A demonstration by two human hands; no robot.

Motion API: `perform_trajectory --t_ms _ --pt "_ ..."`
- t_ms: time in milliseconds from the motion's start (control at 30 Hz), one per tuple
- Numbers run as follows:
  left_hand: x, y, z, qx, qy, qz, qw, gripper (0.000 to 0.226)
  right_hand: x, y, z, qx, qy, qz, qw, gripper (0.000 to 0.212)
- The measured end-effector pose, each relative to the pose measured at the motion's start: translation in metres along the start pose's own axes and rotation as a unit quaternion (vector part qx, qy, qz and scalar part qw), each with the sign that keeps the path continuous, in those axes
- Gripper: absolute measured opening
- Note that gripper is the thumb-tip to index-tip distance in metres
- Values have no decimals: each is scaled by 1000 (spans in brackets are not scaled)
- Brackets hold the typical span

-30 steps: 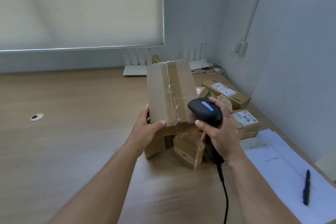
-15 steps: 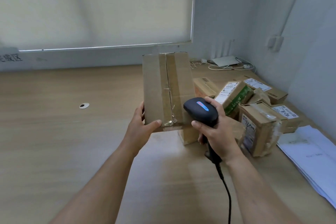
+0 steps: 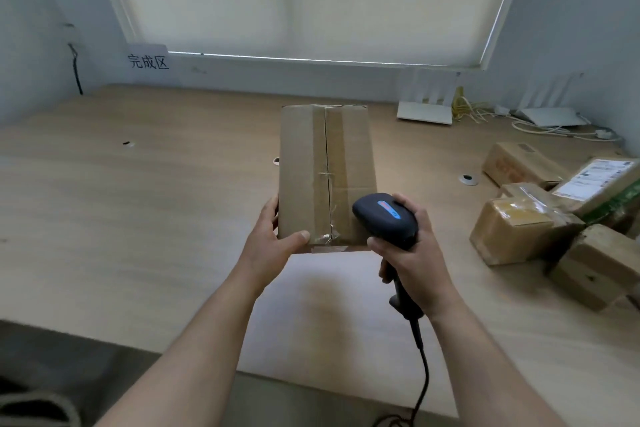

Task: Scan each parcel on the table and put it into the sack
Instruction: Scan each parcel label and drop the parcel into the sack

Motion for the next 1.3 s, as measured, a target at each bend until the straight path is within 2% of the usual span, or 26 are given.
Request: perform_trajectory --t_ms 300,700,833,900,967,1167,1300 --pt "-9 33 100 21 -52 48 997 66 6 -5 -105 -5 68 -25 997 74" --pt "1 79 159 58 -88 178 978 72 32 -50 -182 8 158 -110 981 71" --pt "-1 106 174 76 -83 223 968 67 28 -67 -202 -2 188 -149 971 68" --pt "-3 123 184 82 -74 245 963 72 25 -75 -214 -8 189 -165 968 68" --pt "-2 137 196 81 -66 264 959 88 21 -80 -227 -6 188 -178 966 68" --pt "17 160 240 83 -44 252 963 63 14 -82 -276 -4 154 -194 969 72" --pt "35 159 266 127 0 226 966 70 11 -84 -303 5 110 -201 973 70"
Point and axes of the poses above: each hand's wrist, its own x-axis towards the middle knuckle, its own z-axis out of the back of the hand, y = z × x, the point moved 4 cm from there along x, towards the middle knuckle, and after that the axes turned 5 degrees about -z, right-handed, at the moved point
